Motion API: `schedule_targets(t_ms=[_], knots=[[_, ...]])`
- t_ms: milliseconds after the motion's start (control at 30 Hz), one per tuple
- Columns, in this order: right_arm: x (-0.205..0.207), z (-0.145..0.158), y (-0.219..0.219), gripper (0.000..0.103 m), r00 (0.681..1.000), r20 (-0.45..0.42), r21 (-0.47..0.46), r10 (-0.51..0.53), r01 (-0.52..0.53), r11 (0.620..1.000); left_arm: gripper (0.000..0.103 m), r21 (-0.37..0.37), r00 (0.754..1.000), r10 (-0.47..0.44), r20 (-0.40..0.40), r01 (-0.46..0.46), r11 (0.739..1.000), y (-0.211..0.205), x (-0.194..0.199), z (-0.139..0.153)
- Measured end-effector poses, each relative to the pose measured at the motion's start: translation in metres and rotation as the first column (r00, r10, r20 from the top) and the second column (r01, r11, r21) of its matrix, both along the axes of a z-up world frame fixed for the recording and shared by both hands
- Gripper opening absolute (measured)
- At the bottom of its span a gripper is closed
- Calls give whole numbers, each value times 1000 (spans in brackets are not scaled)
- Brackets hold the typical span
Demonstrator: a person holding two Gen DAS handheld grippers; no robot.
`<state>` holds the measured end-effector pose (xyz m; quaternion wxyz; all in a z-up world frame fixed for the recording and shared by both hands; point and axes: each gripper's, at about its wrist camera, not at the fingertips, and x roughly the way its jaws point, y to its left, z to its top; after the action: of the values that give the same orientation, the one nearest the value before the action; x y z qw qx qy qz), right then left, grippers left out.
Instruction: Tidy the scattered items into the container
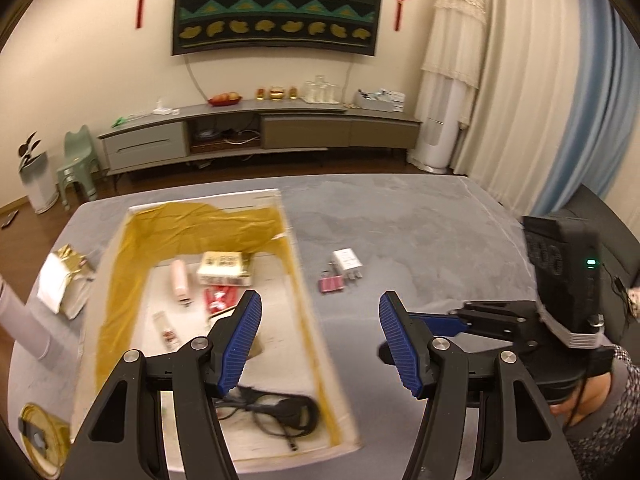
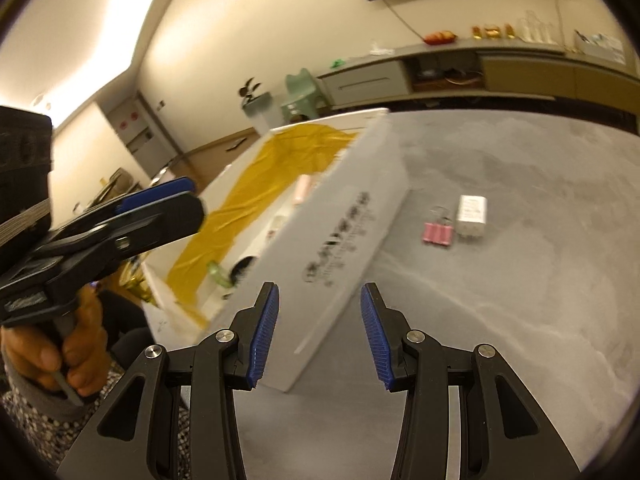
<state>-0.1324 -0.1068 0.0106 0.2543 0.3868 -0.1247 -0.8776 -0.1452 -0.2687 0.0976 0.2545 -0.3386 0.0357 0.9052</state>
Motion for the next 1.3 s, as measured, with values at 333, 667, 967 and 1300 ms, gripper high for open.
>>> schedule_targets(t_ms=[333, 667, 967, 1300], knots=[[-43, -19, 18, 46, 992, 30, 88, -120, 117, 989, 62, 39, 995, -91, 41, 89, 995, 39, -4, -4], [-115, -49, -2, 46, 996, 27, 261, -89, 78, 962, 62, 74, 991, -113, 78, 107, 991, 38, -3, -8], [-154, -92, -12, 37, 997, 54, 390, -61, 35, 920, 62, 102, 990, -110, 91, 100, 990, 42, -14, -8], [-85, -65, 26, 36, 988, 151, 369, 42, -96, 924, 62, 179, 995, -52, 86, 36, 983, 46, -34, 2]])
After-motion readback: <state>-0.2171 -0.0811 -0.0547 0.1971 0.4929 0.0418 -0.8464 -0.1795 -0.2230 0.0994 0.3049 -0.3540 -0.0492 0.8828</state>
